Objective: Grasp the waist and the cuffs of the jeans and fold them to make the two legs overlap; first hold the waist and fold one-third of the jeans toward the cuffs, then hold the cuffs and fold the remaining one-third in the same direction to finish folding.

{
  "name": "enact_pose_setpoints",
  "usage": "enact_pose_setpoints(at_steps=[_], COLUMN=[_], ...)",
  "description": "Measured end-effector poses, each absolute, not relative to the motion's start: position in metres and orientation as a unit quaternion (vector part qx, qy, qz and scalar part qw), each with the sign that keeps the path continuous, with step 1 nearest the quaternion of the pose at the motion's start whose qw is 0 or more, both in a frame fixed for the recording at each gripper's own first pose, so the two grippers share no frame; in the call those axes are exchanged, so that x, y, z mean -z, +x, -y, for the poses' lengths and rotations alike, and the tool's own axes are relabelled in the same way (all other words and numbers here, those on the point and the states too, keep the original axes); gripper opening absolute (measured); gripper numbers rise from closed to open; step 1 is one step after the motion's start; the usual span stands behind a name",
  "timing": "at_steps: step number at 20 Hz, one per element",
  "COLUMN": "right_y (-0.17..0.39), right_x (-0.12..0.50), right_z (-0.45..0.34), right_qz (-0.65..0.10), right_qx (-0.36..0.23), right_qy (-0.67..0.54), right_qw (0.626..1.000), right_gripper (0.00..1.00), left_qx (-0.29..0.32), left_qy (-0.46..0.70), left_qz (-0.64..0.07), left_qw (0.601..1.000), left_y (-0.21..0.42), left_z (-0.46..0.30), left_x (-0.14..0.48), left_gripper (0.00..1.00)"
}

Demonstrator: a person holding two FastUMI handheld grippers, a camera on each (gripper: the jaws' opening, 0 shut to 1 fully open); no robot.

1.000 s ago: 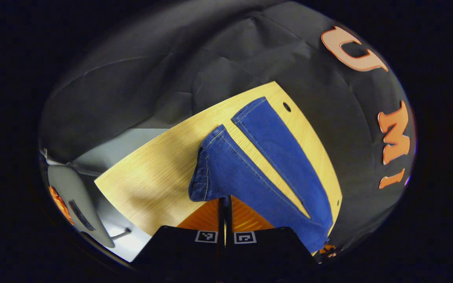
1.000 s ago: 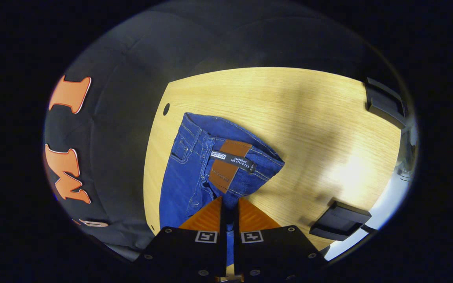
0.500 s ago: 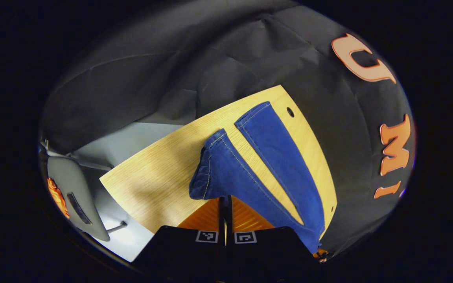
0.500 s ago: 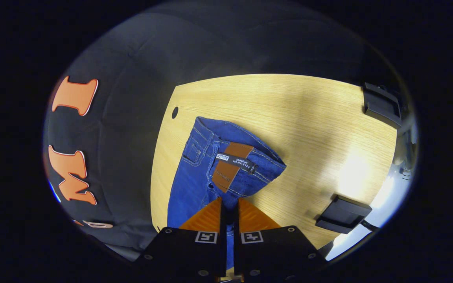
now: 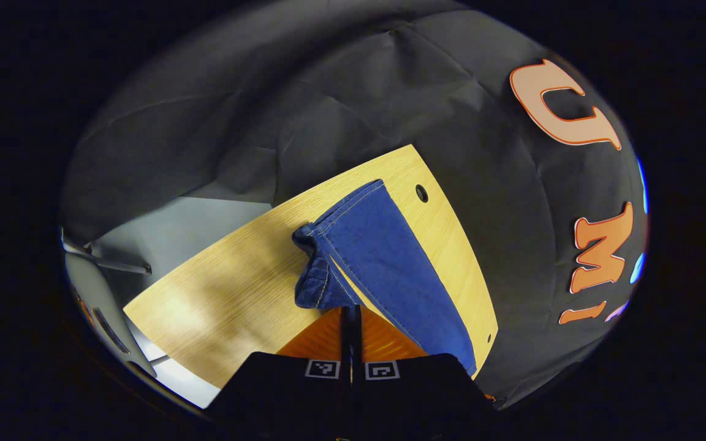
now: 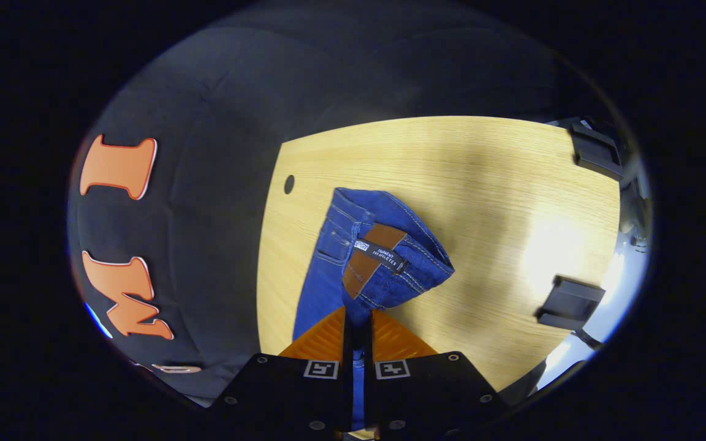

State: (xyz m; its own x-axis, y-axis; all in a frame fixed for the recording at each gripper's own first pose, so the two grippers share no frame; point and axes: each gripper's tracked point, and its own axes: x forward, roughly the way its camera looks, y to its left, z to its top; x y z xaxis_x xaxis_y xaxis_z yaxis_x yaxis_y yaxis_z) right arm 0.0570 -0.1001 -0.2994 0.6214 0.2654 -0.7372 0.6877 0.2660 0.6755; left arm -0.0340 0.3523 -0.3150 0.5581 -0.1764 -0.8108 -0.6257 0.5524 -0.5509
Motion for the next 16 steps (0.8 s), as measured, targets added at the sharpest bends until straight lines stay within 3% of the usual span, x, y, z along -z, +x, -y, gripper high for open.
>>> enact_pose_setpoints(at_steps=[9,16], right_y=[0.114,0.164], right_x=[0.273,0.278], right_z=[0.086,0.076], right_qz=[-0.387,-0.412], right_qx=[0.208,0.19], right_qy=[0.588,0.584], right_qw=[0.68,0.673], right_gripper=[0.08,0.08], left_qx=[-0.092,-0.106], left_qy=[-0.457,-0.414], left_qz=[-0.483,-0.528], left_qw=[0.741,0.734], left_y=[0.038,0.088], left_z=[-0.36,-0.349], left_x=[0.335,0.361], left_gripper=[0.0,0.01])
